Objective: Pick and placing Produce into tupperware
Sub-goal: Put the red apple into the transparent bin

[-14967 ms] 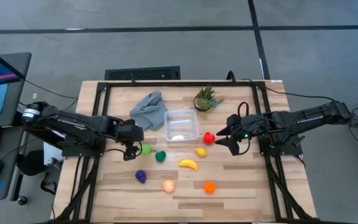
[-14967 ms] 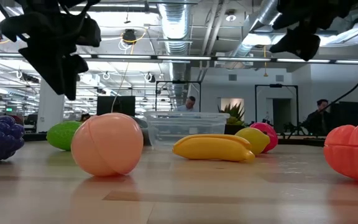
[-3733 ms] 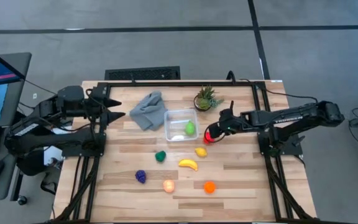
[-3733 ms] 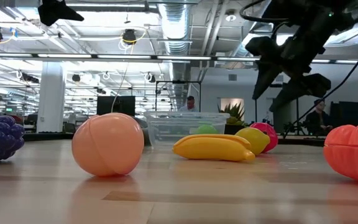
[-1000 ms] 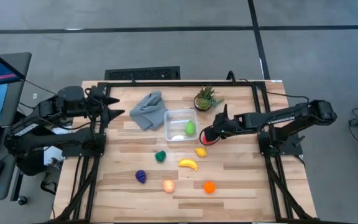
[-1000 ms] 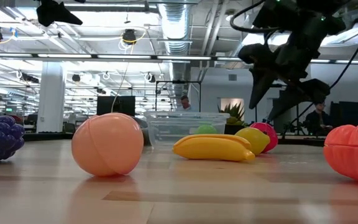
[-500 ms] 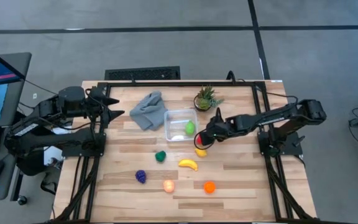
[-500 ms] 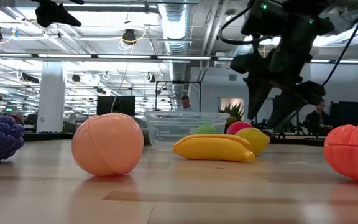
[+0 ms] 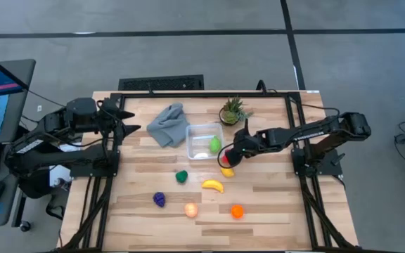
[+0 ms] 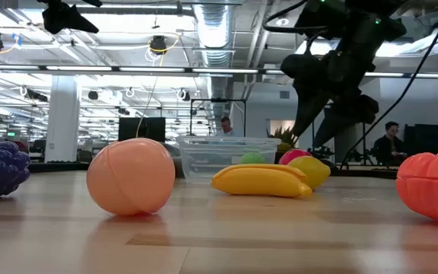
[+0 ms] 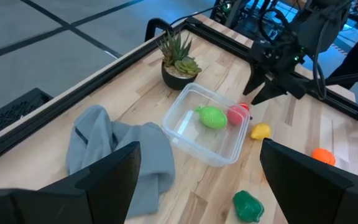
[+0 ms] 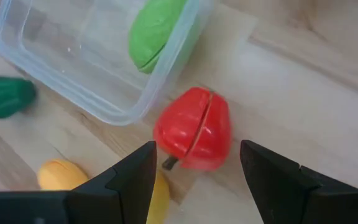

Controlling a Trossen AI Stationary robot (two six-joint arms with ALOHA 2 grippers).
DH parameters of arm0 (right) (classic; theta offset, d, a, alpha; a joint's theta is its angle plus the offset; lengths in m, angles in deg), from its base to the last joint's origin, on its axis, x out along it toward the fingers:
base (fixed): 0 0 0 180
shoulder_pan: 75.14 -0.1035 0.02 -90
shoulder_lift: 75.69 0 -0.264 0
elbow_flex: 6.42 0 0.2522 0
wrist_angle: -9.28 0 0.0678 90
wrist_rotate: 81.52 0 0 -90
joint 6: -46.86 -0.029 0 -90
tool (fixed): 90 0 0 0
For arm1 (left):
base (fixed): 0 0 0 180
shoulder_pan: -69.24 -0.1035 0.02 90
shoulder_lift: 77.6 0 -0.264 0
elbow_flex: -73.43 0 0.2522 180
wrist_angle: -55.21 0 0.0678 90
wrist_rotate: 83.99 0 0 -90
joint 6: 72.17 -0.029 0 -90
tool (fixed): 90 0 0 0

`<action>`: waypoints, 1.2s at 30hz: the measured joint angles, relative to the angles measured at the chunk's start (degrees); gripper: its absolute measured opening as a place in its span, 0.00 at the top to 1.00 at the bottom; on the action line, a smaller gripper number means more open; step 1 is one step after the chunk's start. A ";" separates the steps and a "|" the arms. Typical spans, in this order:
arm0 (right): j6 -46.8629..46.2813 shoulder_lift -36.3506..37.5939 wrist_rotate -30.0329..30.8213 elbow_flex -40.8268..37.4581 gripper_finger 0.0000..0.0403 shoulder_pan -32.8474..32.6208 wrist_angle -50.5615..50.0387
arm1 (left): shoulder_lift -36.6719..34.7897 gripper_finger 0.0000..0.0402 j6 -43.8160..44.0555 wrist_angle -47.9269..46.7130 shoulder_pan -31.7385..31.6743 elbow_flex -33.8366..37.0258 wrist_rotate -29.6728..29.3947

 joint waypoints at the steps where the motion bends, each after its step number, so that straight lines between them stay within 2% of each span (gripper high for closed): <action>1: 1.83 0.00 0.09 0.00 0.36 0.11 -0.02 | -0.01 0.21 0.15 -0.04 0.00 0.00 0.00; 6: 11.90 0.00 0.17 -0.01 0.36 0.71 0.03 | 0.00 0.21 1.56 -0.92 0.00 0.00 0.00; 10: 18.81 0.04 -3.25 -0.04 0.36 0.99 0.98 | 0.00 0.21 3.26 -1.88 0.00 0.00 -0.18; 18: 27.44 0.98 -8.34 0.05 0.36 1.06 -5.31 | -0.02 0.21 5.74 -1.96 0.00 0.00 -2.11; 25: 34.68 0.90 -9.20 3.15 0.36 0.89 -14.78 | 0.00 0.21 6.37 -1.92 -0.02 0.00 -5.32; 36: 38.16 0.90 -8.78 4.57 0.37 2.13 -14.32 | 0.00 0.21 7.24 -1.92 0.00 0.00 -6.26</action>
